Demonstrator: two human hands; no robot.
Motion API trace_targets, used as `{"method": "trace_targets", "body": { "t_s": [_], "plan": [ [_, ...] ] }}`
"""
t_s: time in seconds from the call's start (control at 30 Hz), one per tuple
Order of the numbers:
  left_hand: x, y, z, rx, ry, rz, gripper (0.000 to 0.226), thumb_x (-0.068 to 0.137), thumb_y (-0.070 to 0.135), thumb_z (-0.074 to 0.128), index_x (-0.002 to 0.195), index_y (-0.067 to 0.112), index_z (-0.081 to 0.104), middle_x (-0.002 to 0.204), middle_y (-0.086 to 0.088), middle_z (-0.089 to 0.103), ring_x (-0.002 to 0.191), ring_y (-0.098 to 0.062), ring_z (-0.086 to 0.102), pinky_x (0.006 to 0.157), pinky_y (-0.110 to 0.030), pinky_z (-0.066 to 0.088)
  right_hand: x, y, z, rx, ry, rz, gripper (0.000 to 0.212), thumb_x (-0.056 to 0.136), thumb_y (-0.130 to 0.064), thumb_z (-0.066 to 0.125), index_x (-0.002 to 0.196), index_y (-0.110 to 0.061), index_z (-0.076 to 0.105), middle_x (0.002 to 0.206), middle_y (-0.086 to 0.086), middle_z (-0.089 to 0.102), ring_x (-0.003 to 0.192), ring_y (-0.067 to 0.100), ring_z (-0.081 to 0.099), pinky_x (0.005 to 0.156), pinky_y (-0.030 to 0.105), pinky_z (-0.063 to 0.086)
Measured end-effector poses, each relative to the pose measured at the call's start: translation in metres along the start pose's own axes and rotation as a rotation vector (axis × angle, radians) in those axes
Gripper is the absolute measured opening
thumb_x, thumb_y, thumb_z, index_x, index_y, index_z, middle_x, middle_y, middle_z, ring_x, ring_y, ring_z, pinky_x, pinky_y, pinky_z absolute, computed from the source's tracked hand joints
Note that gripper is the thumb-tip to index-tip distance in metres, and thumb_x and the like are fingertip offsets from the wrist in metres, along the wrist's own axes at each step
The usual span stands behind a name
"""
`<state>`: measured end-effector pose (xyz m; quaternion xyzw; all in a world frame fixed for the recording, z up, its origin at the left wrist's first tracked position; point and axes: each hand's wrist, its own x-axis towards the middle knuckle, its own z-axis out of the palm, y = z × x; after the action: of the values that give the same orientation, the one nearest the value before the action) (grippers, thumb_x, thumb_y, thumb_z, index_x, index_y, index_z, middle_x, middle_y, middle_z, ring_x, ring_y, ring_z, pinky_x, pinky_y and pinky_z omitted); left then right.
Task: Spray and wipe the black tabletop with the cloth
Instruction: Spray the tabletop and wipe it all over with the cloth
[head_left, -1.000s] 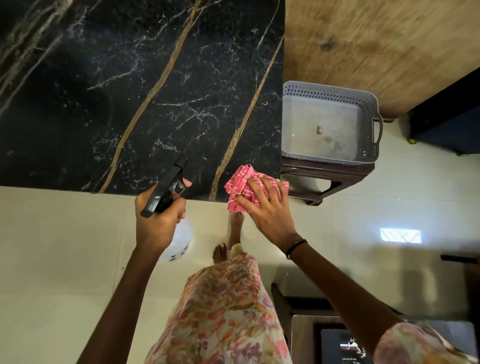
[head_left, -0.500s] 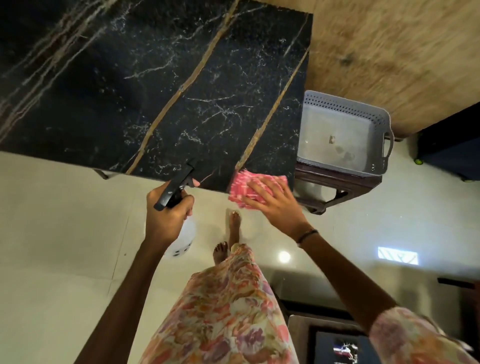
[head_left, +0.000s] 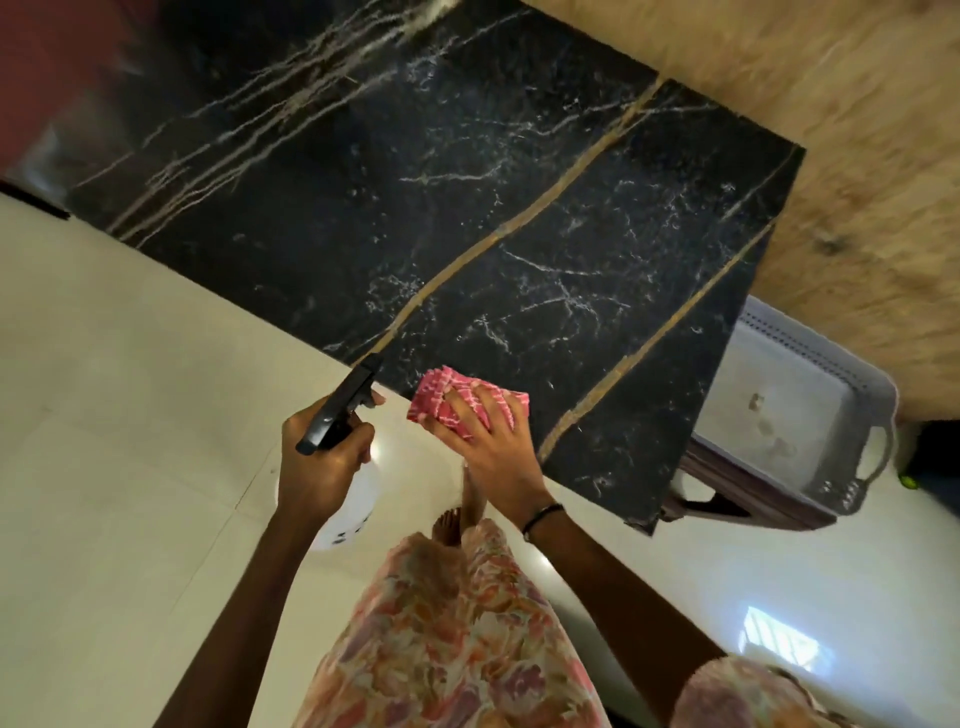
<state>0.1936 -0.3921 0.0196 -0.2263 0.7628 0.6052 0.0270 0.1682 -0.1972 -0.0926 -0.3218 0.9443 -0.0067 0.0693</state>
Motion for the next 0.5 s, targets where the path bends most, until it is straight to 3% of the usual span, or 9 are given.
{"method": "trace_targets", "body": {
  "t_s": [0.17, 0.4, 0.5],
  "plan": [
    [0.014, 0.005, -0.03, 0.01, 0.147, -0.029, 0.019, 0.065, 0.006, 0.05, 0.069, 0.02, 0.062, 0.072, -0.03, 0.061, 0.042, -0.018, 0.042, 0.046, -0.02, 0.038, 0.067, -0.039, -0.006, 0.012, -0.007, -0.055, 0.083, 0.076, -0.02, 0.074, 0.146, -0.035, 0.033, 0.148, 0.007, 0.037, 0.134, 0.037, 0.036, 0.105, 0.061, 0.031],
    [0.049, 0.0, -0.087, -0.049, 0.316, -0.071, 0.02, 0.063, 0.003, 0.049, 0.065, 0.02, 0.06, 0.075, -0.031, 0.061, 0.042, -0.017, 0.041, 0.046, -0.02, 0.036, 0.161, -0.094, -0.018, 0.029, -0.005, -0.119, 0.082, 0.076, -0.03, 0.073, 0.146, -0.039, 0.032, 0.151, 0.006, 0.038, 0.135, 0.037, 0.037, 0.103, 0.059, 0.034],
    [0.07, -0.005, -0.114, -0.089, 0.341, -0.078, 0.02, 0.063, 0.003, 0.049, 0.07, 0.016, 0.062, 0.067, -0.029, 0.058, 0.041, -0.017, 0.041, 0.045, -0.019, 0.036, 0.205, -0.117, -0.02, 0.042, 0.033, -0.136, 0.08, 0.077, -0.032, 0.072, 0.145, -0.038, 0.031, 0.152, 0.007, 0.036, 0.136, 0.037, 0.035, 0.105, 0.058, 0.033]
  ]
}}
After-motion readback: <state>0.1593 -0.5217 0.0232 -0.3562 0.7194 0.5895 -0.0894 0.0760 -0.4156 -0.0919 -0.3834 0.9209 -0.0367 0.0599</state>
